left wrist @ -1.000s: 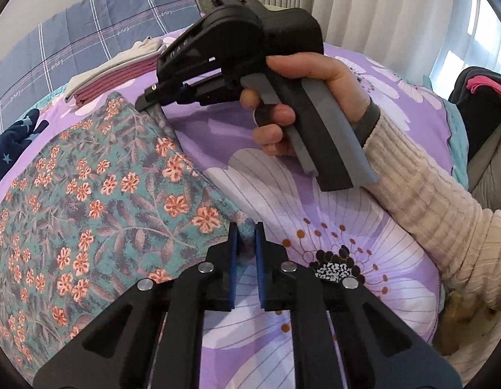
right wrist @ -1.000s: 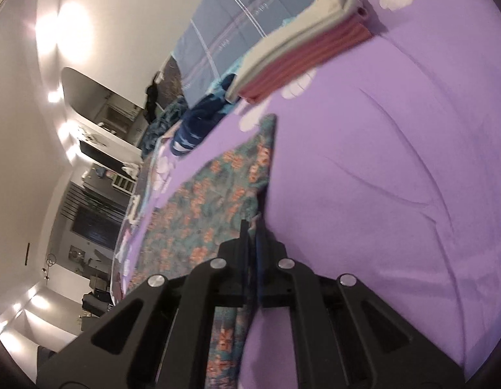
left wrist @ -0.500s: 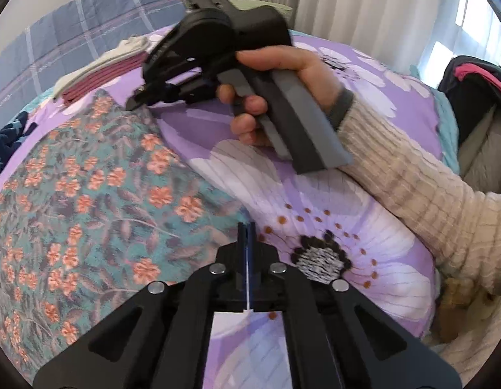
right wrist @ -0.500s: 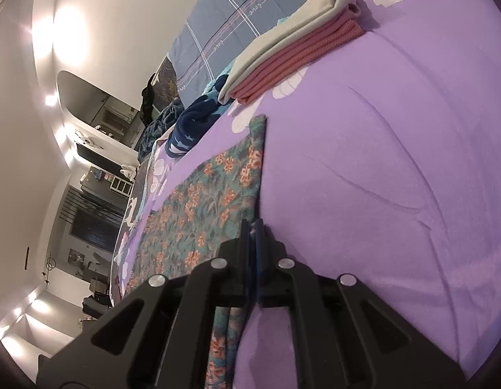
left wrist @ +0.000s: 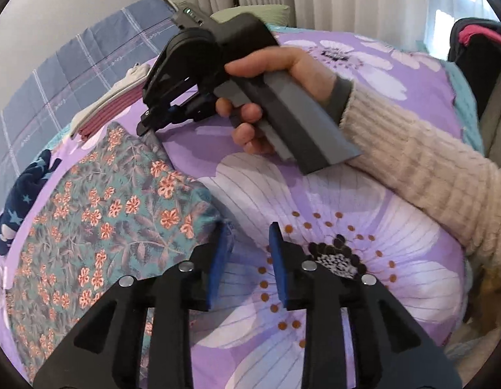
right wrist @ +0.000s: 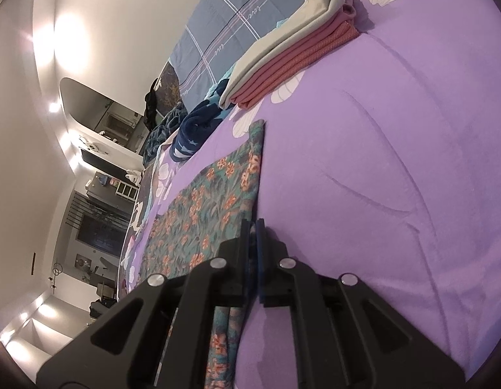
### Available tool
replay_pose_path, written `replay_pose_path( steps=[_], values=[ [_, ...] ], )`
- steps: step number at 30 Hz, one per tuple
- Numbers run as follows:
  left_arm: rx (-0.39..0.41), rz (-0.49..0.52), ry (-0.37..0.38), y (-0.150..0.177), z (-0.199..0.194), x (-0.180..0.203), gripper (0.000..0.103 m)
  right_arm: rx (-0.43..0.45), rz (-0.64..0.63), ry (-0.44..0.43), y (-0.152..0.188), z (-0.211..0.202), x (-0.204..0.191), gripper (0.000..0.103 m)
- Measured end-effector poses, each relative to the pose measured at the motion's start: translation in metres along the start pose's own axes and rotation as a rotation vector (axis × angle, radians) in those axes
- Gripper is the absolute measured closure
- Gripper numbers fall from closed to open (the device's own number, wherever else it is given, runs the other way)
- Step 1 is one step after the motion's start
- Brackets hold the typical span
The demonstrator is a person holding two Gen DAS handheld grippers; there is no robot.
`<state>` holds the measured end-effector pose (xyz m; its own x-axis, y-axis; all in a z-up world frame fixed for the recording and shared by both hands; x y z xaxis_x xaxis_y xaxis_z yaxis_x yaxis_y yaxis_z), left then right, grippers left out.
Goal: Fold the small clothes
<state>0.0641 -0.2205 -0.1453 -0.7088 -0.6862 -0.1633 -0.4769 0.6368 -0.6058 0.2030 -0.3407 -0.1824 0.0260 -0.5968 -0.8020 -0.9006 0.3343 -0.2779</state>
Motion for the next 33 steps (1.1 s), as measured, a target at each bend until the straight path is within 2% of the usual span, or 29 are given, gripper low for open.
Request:
replay_pose_path(
  steps=[6, 9, 11, 13, 16, 17, 20, 21, 22, 23, 24, 25, 28, 29, 30, 33],
  values=[
    [0.029, -0.008, -0.052, -0.006, -0.010, -0.012, 0.073, -0.025, -0.020, 0.005, 0.002, 0.002, -0.004, 0.093],
    [0.047, -0.006, -0.104, -0.008, -0.015, -0.020, 0.062, -0.033, -0.027, 0.014, 0.003, 0.002, -0.005, 0.093],
    [0.045, -0.005, -0.151, -0.007, -0.014, -0.026, 0.059, -0.035, -0.026, 0.015, 0.003, 0.002, -0.005, 0.093],
    [0.040, -0.018, -0.160, -0.007, -0.012, -0.031, 0.053, -0.037, -0.025, 0.016, 0.004, 0.002, -0.005, 0.093],
    [0.036, -0.026, -0.193, -0.006, -0.010, -0.037, 0.049, -0.046, -0.025, 0.029, 0.006, 0.000, -0.005, 0.093],
    [0.039, -0.025, -0.197, -0.007, -0.009, -0.038, 0.049, -0.050, -0.026, 0.034, 0.007, 0.000, -0.005, 0.093],
    [0.040, -0.027, -0.139, -0.008, -0.007, -0.036, 0.049, -0.067, -0.037, 0.045, 0.009, 0.000, -0.005, 0.092],
    [0.036, -0.024, -0.118, -0.008, -0.005, -0.034, 0.057, -0.076, -0.042, 0.048, 0.010, 0.000, -0.006, 0.091],
    [0.032, -0.027, -0.101, -0.007, -0.002, -0.033, 0.070, -0.082, -0.046, 0.051, 0.010, 0.000, -0.006, 0.090],
    [0.023, -0.039, -0.073, -0.007, 0.001, -0.032, 0.075, -0.089, -0.053, 0.054, 0.010, 0.001, -0.006, 0.089],
    [0.016, -0.062, -0.043, -0.008, 0.004, -0.033, 0.084, -0.094, -0.058, 0.057, 0.011, 0.001, -0.006, 0.089],
    [0.014, -0.073, -0.034, -0.008, 0.005, -0.034, 0.088, -0.098, -0.065, 0.061, 0.011, 0.002, -0.007, 0.088],
    [0.021, -0.080, -0.027, -0.012, 0.006, -0.035, 0.092, -0.094, -0.064, 0.058, 0.011, 0.003, -0.006, 0.087],
    [0.024, -0.075, -0.027, -0.013, 0.005, -0.034, 0.093, -0.086, -0.055, 0.054, 0.010, 0.003, -0.005, 0.089],
    [0.028, -0.068, -0.030, -0.014, 0.004, -0.033, 0.094, -0.072, -0.037, 0.058, 0.008, 0.003, -0.002, 0.096],
    [0.050, -0.039, -0.029, -0.015, -0.002, -0.030, 0.095, -0.048, 0.000, 0.021, 0.005, 0.001, -0.002, 0.100]
  ],
)
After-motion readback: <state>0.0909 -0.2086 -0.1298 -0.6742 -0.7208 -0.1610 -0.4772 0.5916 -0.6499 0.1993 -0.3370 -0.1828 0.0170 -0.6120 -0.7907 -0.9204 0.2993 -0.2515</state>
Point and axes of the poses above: each gripper's, at about its wrist camera, not at the fingertips, and z roughly the way its jaws point, x to its right, y to its underside, the point moved 6 cm from there along z, roughly the way its jaws point
